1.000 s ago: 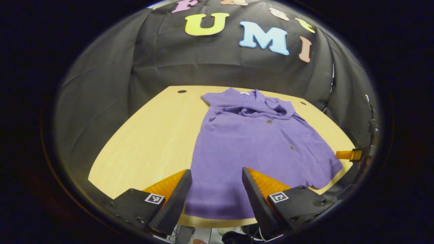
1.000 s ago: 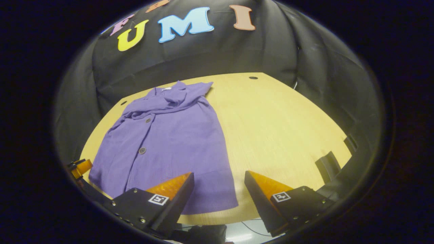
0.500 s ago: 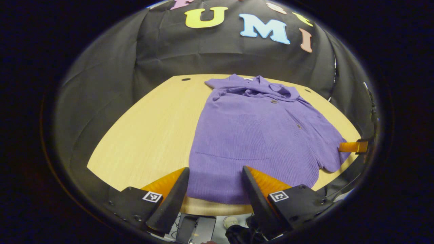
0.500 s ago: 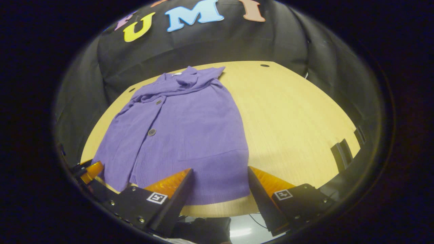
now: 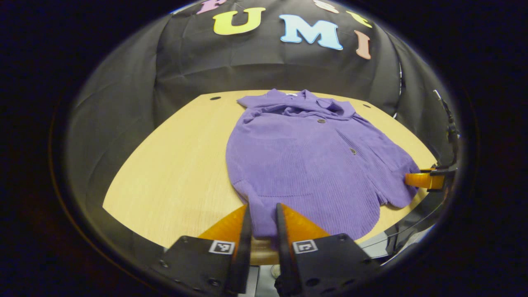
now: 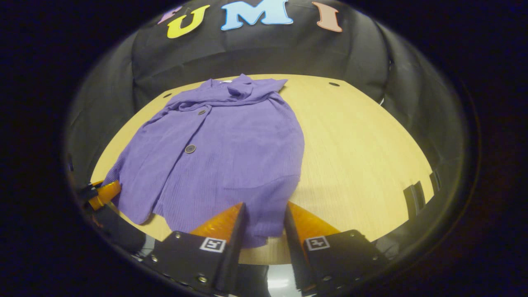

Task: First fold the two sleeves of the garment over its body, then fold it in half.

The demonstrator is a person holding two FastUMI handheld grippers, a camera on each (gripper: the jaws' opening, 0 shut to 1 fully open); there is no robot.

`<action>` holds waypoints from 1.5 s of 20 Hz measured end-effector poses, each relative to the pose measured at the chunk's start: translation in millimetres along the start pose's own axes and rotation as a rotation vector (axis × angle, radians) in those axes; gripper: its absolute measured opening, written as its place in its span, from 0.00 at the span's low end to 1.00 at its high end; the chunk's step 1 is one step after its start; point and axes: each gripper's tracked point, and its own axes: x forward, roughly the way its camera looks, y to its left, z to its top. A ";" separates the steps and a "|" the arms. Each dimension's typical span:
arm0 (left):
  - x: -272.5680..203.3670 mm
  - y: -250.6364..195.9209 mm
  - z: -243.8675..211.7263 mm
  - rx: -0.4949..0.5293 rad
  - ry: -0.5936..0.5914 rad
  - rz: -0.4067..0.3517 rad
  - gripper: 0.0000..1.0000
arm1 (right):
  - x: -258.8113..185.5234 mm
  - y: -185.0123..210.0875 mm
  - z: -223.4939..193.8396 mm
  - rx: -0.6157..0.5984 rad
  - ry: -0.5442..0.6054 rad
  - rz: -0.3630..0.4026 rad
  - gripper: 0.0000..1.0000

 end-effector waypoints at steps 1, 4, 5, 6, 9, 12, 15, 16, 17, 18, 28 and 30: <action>-0.9 -1.8 1.1 -0.006 0.008 -0.013 0.21 | 0.9 -0.1 -1.4 0.007 0.008 0.006 0.46; 0.8 0.6 3.5 -0.028 0.031 -0.022 0.12 | -0.9 -2.6 2.6 0.038 0.015 0.009 0.10; 0.4 1.0 3.6 -0.036 0.036 -0.026 0.12 | 0.0 -2.1 1.5 0.043 0.016 0.012 0.10; 0.0 1.6 5.3 -0.045 0.035 -0.028 0.12 | -1.4 -2.0 5.7 0.045 0.007 0.014 0.10; -7.7 -3.4 20.4 -0.086 0.022 -0.040 0.07 | -10.4 -0.3 21.4 0.029 -0.034 0.031 0.10; -13.8 -16.2 48.3 -0.140 -0.015 -0.074 0.07 | -22.7 5.2 44.0 0.036 -0.078 0.079 0.09; -15.1 -28.3 78.2 -0.213 -0.049 -0.091 0.07 | -29.0 13.7 69.9 0.086 -0.110 0.170 0.09; -16.5 -31.8 89.7 -0.242 -0.062 -0.092 0.07 | -30.5 13.9 80.2 0.100 -0.122 0.194 0.08; -16.6 -33.1 100.3 -0.265 -0.076 -0.085 0.07 | -31.2 13.5 91.0 0.109 -0.136 0.219 0.09; -16.7 -34.3 111.6 -0.282 -0.094 -0.076 0.07 | -32.3 11.6 102.2 0.109 -0.153 0.234 0.09; -1.7 -38.9 239.2 -0.289 -0.262 -0.030 0.07 | -45.9 6.1 210.8 0.062 -0.336 0.301 0.09; 10.6 -38.3 269.5 -0.283 -0.281 -0.062 0.07 | -41.7 10.2 231.7 0.064 -0.369 0.277 0.08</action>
